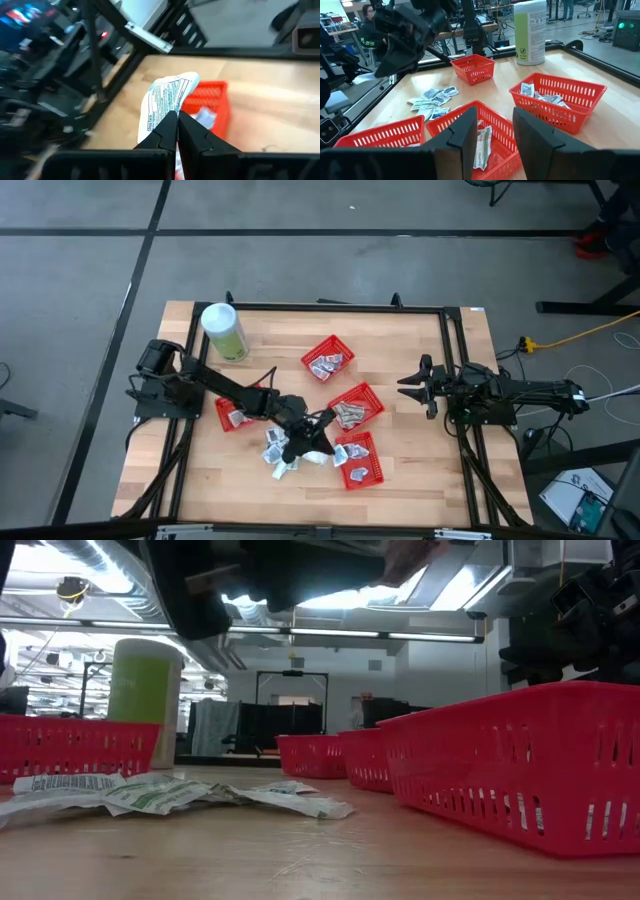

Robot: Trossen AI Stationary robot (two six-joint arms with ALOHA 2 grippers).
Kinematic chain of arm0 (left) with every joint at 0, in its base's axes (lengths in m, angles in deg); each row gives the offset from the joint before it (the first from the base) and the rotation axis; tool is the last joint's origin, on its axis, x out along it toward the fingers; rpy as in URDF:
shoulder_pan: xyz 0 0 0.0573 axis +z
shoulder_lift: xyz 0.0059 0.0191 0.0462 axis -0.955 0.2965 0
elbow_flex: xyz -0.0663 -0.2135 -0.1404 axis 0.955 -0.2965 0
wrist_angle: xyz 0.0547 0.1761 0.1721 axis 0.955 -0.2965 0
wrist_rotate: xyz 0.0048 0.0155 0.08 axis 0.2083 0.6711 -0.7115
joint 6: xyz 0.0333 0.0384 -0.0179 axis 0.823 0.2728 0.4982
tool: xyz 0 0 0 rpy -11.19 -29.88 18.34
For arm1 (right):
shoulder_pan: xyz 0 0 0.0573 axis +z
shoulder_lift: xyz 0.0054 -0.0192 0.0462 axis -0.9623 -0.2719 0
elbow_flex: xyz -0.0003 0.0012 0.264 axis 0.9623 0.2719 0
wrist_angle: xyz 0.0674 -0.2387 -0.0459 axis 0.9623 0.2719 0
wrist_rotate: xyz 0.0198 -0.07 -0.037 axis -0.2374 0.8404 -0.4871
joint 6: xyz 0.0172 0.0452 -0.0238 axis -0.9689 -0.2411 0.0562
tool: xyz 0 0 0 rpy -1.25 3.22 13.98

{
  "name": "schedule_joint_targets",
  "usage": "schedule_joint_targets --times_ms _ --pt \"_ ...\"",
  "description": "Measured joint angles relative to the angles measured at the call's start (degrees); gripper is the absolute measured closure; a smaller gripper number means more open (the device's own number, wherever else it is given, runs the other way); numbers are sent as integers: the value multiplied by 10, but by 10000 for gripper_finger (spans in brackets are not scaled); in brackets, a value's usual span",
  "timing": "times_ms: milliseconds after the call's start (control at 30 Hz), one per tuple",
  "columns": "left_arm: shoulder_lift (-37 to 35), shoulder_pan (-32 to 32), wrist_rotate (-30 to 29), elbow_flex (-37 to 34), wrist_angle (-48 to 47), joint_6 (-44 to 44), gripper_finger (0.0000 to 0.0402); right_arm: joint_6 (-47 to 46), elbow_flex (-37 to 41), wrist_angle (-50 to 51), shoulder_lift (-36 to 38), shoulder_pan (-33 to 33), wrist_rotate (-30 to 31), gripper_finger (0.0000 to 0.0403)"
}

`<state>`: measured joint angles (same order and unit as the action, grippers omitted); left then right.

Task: Pick & Place First Aid Supplies
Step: Put the blue alcohol pad into the red container

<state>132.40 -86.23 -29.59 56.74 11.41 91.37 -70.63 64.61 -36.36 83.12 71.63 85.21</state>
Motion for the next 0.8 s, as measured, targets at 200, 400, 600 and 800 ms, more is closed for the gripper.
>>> schedule_joint_targets --times_ms 200,400,600,800 --pt "44 5 16 31 0 -45 400 0 0 0 0 0 0 276" --pt "73 5 -2 57 -1 -69 400 0 0 0 0 0 0 276" --pt "93 5 -1 73 -1 -98 399 0 0 0 0 0 0 276" --pt "114 4 -2 80 4 -104 398 0 0 0 0 0 0 276"
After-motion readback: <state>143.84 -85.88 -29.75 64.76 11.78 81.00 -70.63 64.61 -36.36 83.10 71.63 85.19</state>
